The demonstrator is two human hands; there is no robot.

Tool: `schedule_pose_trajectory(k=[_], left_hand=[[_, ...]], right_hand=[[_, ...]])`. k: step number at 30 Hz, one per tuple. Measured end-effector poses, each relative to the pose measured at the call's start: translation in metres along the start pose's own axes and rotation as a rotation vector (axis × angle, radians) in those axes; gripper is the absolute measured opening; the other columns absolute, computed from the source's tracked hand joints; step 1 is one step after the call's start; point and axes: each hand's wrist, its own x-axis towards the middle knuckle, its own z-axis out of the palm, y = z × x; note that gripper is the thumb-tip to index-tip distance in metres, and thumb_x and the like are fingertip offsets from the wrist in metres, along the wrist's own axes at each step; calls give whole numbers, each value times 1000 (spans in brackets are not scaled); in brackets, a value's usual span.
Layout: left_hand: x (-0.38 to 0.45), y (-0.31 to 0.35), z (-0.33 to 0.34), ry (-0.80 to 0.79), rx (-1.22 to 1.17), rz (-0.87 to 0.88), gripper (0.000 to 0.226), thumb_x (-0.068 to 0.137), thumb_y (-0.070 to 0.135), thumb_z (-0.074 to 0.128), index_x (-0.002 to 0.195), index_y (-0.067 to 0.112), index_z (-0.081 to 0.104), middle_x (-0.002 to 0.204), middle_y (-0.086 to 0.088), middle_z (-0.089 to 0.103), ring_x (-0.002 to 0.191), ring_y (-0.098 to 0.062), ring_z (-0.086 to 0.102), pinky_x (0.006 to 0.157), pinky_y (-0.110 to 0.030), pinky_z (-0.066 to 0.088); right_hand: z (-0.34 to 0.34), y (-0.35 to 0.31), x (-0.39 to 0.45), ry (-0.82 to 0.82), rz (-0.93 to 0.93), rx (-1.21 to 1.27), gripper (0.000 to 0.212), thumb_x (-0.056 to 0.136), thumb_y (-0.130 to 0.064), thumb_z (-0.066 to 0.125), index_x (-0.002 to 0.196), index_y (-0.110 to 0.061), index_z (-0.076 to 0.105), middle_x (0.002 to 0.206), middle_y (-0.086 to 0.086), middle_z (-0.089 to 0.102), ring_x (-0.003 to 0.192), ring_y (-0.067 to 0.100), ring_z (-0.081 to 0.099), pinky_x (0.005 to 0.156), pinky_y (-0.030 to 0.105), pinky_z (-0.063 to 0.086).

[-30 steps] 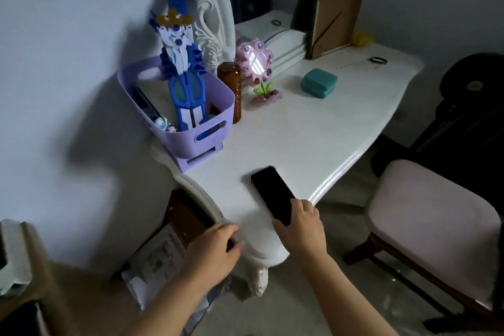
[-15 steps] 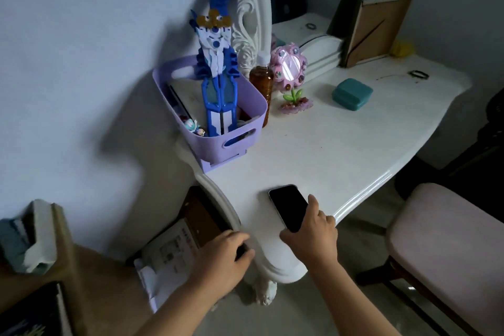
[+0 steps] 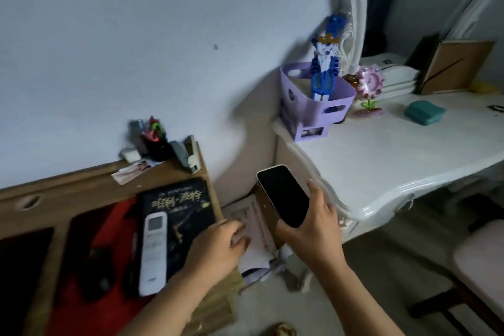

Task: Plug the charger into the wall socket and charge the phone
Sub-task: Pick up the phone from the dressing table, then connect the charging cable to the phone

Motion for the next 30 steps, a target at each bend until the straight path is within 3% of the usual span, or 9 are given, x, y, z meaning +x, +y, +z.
schedule_pose_trajectory(k=[4, 8, 11, 15, 17, 20, 24, 27, 30], left_hand=[[-79, -43, -60, 171, -34, -149, 21, 84, 41, 56, 97, 27, 66, 95, 4, 69, 85, -14, 64, 75, -41, 54], [-139, -73, -115, 376, -192, -297, 33, 87, 46, 49, 85, 20, 68, 73, 7, 69, 74, -7, 65, 69, -26, 50], [-174, -97, -146, 404, -412, -421, 44, 81, 58, 47, 83, 21, 69, 77, 6, 72, 75, -5, 66, 71, -24, 50], [-204, -134, -177, 465, -827, -508, 16, 81, 36, 64, 89, 25, 71, 79, 13, 76, 74, 0, 69, 57, -11, 51], [-216, -159, -196, 480, -932, -559, 8, 81, 24, 66, 86, 24, 72, 79, 11, 77, 75, -5, 71, 66, -23, 57], [-225, -200, -225, 481, -1023, -604, 14, 82, 13, 64, 86, 23, 72, 87, -1, 77, 84, -18, 72, 73, -39, 58], [-233, -263, -271, 418, -964, -608, 18, 82, 10, 64, 88, 25, 71, 84, 3, 77, 78, -12, 72, 56, -28, 58], [-235, -315, -299, 367, -800, -618, 15, 81, 11, 63, 91, 23, 65, 90, -4, 73, 79, -18, 71, 64, -37, 60], [-236, -357, -312, 345, -544, -619, 12, 80, 14, 61, 85, 25, 57, 94, -7, 68, 86, -20, 66, 83, -47, 56]], right_hand=[[49, -71, -52, -132, -170, 58, 94, 59, -38, 68, 138, -32, 16, 112, -1, 51, 108, 22, 40, 89, 37, 45], [98, -134, -94, -248, -332, 103, 96, 59, -37, 68, 139, -32, 15, 119, 0, 52, 107, 20, 39, 91, 37, 44], [137, -177, -127, -339, -439, 143, 97, 62, -42, 65, 142, -28, 11, 122, 1, 52, 106, 13, 36, 94, 35, 42], [191, -226, -160, -430, -532, 169, 101, 65, -40, 66, 144, -24, 6, 126, 1, 52, 110, 18, 38, 98, 36, 40], [219, -250, -171, -463, -553, 157, 102, 64, -39, 65, 144, -25, 3, 129, 0, 50, 114, 19, 36, 102, 42, 38], [260, -281, -181, -511, -561, 162, 104, 66, -38, 66, 145, -25, 0, 134, -3, 45, 115, 16, 33, 107, 40, 33], [306, -316, -186, -597, -544, 144, 111, 63, -50, 72, 145, -24, 2, 136, -8, 42, 122, 13, 32, 108, 32, 31], [331, -321, -186, -509, -584, 67, 85, 72, -61, 60, 139, -19, 30, 125, -13, 48, 118, 8, 39, 99, 25, 37], [349, -307, -192, -393, -642, -23, 29, 86, -32, 57, 111, -18, 61, 112, -2, 65, 103, 16, 59, 82, 25, 48]])
